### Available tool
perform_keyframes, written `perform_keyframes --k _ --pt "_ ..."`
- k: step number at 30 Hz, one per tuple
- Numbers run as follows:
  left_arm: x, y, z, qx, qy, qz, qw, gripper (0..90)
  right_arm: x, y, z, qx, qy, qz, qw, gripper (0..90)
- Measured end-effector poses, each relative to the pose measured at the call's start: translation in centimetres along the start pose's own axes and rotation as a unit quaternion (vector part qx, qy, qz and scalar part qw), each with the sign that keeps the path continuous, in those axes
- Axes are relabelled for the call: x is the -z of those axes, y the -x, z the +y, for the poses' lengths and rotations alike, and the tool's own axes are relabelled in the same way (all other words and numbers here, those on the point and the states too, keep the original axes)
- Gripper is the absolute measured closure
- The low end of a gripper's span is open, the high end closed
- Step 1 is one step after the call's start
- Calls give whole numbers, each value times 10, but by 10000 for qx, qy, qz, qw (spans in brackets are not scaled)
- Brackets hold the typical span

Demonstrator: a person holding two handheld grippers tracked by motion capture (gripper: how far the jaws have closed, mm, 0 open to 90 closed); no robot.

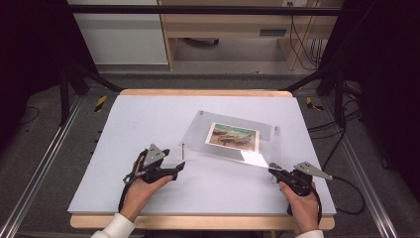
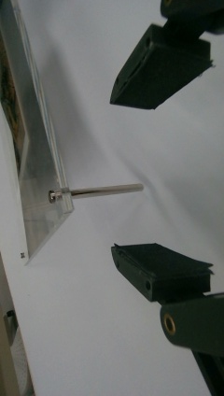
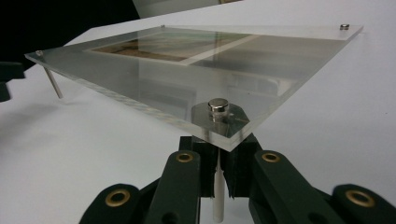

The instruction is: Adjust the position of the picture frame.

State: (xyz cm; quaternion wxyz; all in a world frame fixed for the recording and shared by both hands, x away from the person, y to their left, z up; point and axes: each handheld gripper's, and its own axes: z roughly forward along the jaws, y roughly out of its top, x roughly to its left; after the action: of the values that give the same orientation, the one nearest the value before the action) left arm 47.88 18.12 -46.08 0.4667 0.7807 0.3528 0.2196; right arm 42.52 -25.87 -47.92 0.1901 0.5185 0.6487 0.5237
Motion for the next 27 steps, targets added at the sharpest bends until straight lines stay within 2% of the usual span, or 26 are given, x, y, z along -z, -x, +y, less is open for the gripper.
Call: perform_keyframes --k 1,2,5,6,8,11,12,16,20,21,27 --pt "0 0 0 0 0 0 10000 298 0 0 0 0 0 0 10000 842" --pt "-5 0 1 31 -6 -4 10000 298 0 0 1 -22 7 22 10000 842" --pt "-17 -3 2 152 21 40 9999 403 1 1 3 -95 24 73 9999 841" --pt "-22 -5 2 289 89 38 9995 473 1 1 3 -136 33 109 9998 840" --pt "-28 -8 3 451 146 8 9989 504 1 2 3 -146 31 122 9998 840" --pt "-33 -8 6 391 247 59 9989 608 1 2 3 -184 2 143 9997 839" --pt "-34 -9 7 374 276 40 9989 674 1 2 3 -162 -17 139 9998 839" --pt "-39 -12 9 476 311 -18 9984 715 1 2 3 -146 -39 146 9998 839" --pt "-41 -12 11 666 486 -168 9965 810 1 3 4 -116 -15 148 9998 842" --pt "-41 -12 11 671 462 -138 9966 827 1 2 4 -84 -16 136 9999 842" --pt "-42 -12 12 716 441 -127 9964 836 0 -1 4 127 -24 -2 9999 810"
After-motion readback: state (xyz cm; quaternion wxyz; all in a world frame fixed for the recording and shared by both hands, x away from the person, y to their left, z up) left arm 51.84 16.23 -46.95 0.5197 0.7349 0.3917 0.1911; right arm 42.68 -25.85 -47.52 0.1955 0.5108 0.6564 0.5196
